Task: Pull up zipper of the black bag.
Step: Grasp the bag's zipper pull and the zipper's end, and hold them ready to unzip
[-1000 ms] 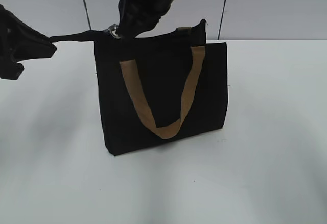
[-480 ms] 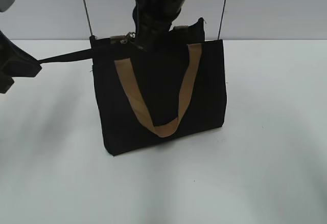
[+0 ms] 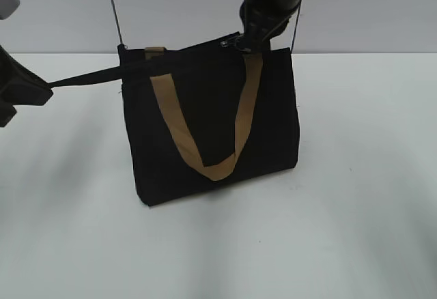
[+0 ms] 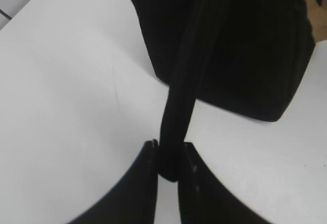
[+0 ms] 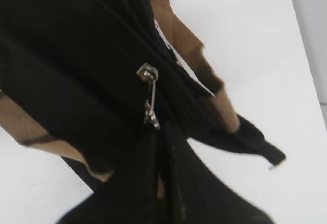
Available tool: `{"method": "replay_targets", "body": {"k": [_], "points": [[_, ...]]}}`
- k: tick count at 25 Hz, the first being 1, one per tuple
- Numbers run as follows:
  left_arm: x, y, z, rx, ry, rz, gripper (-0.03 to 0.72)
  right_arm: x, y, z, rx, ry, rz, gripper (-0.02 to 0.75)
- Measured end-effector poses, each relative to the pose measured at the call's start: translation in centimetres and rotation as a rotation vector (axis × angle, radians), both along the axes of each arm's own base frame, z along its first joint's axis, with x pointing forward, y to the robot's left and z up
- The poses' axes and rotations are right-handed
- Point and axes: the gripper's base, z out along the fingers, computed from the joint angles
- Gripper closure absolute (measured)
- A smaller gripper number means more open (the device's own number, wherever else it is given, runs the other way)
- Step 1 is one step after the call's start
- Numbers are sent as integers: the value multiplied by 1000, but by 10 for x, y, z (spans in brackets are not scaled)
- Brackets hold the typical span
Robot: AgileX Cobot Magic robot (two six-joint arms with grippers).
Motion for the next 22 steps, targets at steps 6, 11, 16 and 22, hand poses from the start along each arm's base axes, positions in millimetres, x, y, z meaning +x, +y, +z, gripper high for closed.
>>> {"method": "replay_targets", "body": {"k": [6,11,16,22], "points": [[0,0,0,-2,3,1,617,16,-42,-2,-22,62,-127,738],[0,-1,1,-13,5,3,617,19,-52,-3,2,98,-187,738],[0,-1,1,-13,-2,6,617,19,-52,-3,15,106,-204,734],[1,-3,3,-70,6,31,535,21,-62,2,-9,79,-258,561]]}}
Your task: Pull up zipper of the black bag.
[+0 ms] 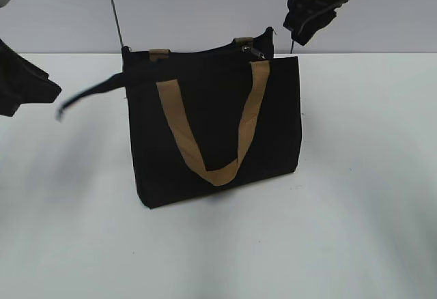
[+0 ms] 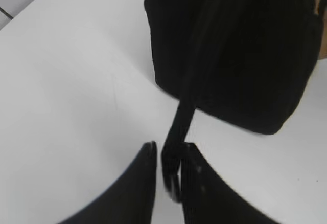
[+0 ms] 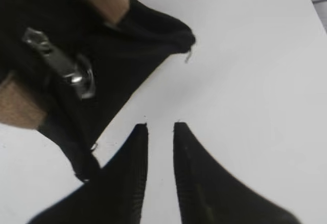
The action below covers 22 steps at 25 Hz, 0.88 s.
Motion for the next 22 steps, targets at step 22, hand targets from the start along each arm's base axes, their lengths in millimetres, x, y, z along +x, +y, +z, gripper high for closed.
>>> {"method": "replay_targets", "body": {"k": [22], "points": [[3,35,-7,-143,322,660,183,-9,-87,57,160,-54,-551,327]]}}
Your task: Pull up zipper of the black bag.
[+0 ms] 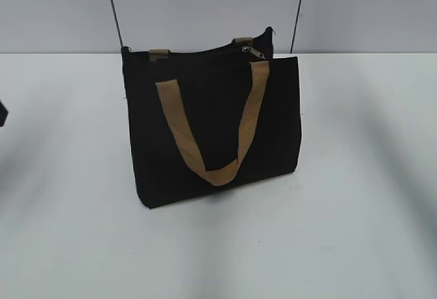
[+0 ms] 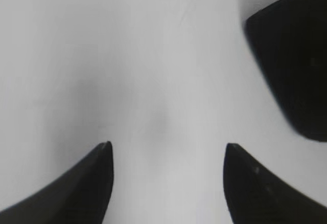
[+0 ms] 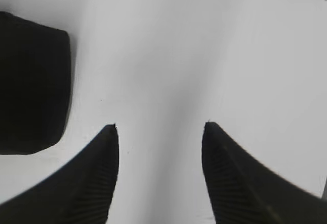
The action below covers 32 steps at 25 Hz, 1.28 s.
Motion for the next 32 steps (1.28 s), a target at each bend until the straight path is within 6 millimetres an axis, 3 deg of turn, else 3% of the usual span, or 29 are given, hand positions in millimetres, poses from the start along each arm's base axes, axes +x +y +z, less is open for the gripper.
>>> {"method": "replay_targets", "body": {"k": [6,10,14,18,27,32], "points": [[-5,26,1,75,161,76,193,-17,-21,30,42,-71,-42,326],[-15,28,15,97,116,70,205,-35,-24,46,88,-99,-21,326],[-32,29,37,103,15,72,207,-64,-25,42,117,-64,-8,326],[-59,29,45,99,-63,77,209,-104,-31,16,106,17,-12,326],[-143,25,20,35,-145,83,212,-208,-47,-51,115,-33,-23,326],[-176,22,12,-9,-167,74,218,-261,-55,-88,122,-73,-24,326]]}}
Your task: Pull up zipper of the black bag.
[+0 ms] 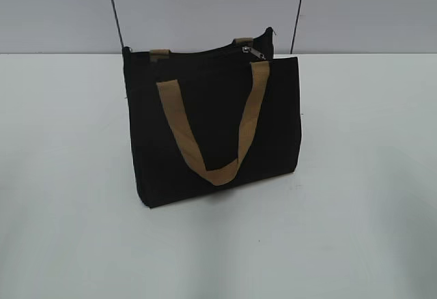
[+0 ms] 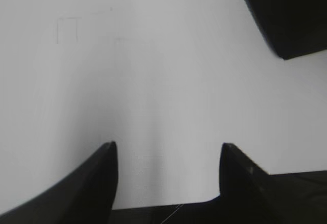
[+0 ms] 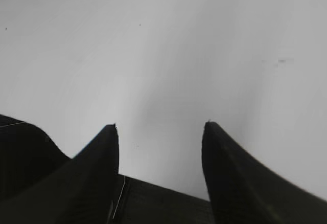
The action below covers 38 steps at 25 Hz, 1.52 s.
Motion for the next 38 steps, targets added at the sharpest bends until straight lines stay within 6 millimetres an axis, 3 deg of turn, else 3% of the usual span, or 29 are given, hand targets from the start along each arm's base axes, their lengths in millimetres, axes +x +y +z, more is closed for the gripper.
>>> {"method": "replay_targets", "body": {"k": [3,10,17,23,28,38], "points": [[-15,-1,0,-8,-26,-7,222,-21,-3,-10,10,-25,-10,326],[-39,-4,5,-47,-140,-21,228,-52,-5,5,79,-177,-27,326],[-62,-5,6,-58,-281,-27,229,-78,-8,2,88,-192,-15,326],[-87,-5,7,-59,-432,-32,230,-103,-12,6,108,-344,-3,326],[-91,-5,7,-60,-457,-33,230,-126,-15,7,129,-489,4,326],[-91,-5,7,-60,-461,-32,230,-128,-15,6,129,-498,6,326]]}}
